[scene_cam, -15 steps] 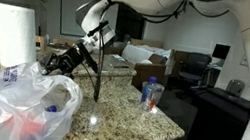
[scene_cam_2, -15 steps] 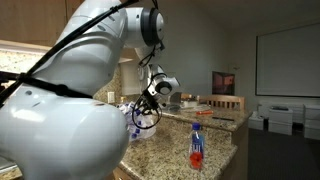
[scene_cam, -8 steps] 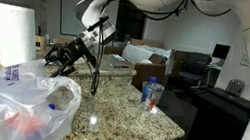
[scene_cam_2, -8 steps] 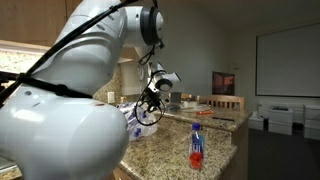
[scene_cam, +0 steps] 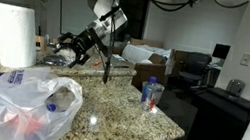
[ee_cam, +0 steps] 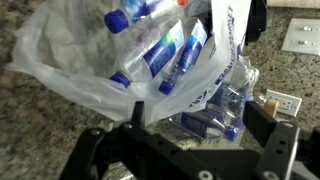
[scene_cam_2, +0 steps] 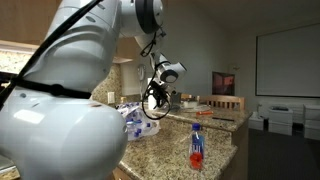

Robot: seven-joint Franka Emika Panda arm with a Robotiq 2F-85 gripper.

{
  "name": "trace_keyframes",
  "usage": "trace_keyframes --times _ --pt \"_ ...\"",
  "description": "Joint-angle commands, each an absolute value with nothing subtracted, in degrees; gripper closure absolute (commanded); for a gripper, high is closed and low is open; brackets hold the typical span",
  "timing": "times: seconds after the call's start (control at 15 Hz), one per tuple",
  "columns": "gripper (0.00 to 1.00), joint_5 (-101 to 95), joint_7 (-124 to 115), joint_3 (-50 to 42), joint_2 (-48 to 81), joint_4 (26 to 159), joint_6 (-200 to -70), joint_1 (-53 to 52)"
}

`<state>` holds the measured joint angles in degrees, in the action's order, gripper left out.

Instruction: Put the bottles into the plastic bag.

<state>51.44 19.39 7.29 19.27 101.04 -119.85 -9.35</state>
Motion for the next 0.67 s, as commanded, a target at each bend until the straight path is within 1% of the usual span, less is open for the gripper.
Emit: trace_keyframes --times 0.0,0.6 --pt "0.0 41.99 17.03 4.74 6.81 111.23 -121.58 -7.23" --pt "0.0 8.78 -0.53 -0.46 -15.62 121.72 -112.24 0.09"
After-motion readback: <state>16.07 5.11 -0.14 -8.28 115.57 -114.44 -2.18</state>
